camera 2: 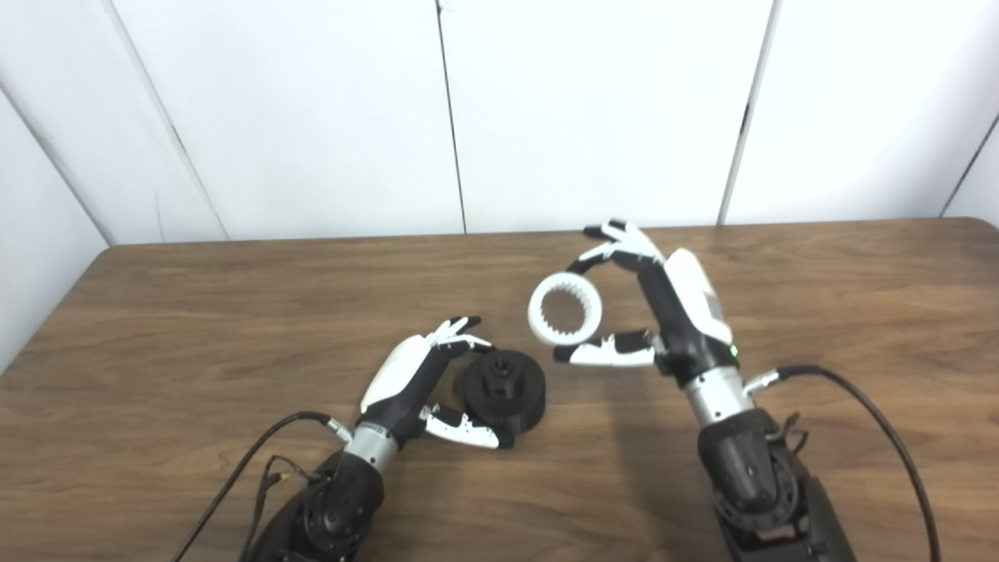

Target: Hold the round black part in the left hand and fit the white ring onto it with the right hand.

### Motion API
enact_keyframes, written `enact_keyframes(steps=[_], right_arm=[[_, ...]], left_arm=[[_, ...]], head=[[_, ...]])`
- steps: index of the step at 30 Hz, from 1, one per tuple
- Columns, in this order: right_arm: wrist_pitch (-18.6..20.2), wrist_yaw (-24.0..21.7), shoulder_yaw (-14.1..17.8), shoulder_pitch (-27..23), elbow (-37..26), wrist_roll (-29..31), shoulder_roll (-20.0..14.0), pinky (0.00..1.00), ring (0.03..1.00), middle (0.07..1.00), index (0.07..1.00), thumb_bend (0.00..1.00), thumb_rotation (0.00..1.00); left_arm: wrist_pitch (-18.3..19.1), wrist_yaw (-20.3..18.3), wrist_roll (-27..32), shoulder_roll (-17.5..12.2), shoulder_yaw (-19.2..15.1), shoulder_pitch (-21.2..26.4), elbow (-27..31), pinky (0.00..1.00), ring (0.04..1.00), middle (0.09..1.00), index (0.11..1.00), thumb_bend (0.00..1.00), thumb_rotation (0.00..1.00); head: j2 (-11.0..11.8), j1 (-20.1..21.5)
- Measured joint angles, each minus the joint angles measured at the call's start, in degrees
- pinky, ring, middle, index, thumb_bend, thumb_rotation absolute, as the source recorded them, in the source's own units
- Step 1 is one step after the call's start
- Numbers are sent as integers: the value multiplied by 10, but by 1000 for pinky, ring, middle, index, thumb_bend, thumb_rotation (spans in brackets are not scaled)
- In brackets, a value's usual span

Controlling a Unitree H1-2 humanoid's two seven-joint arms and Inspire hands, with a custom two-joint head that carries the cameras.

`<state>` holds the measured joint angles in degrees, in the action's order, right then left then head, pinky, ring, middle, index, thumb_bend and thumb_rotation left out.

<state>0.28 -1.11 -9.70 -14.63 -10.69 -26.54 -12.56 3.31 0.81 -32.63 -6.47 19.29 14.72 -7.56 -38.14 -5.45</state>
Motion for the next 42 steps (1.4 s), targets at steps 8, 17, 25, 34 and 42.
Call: enact_keyframes(steps=[8,17,25,34,42], right_arm=[[17,-33,-11,4,-32,-3,11,865,923,831,481,521,142],[33,-55,-30,5,-38,-21,23,856,927,841,481,521,143],[33,-66,-47,-5,-5,-44,24,906,912,837,481,522,144],[33,-100,-54,-59,15,-54,9,935,913,836,479,523,145],[33,-116,-56,-77,35,-55,4,962,908,832,479,522,145]], left_arm=[[0,0,0,1,0,0,0,996,1000,965,622,893,193],[1,0,0,2,0,0,0,992,1000,962,619,898,196],[1,3,0,2,1,0,0,992,1000,963,621,894,199],[2,7,-1,3,4,0,0,994,1000,967,622,898,199],[3,7,-1,5,6,0,0,998,1000,968,625,891,197]], head=[[-1,2],[-2,2],[-4,-1],[-5,1],[-6,-2]])
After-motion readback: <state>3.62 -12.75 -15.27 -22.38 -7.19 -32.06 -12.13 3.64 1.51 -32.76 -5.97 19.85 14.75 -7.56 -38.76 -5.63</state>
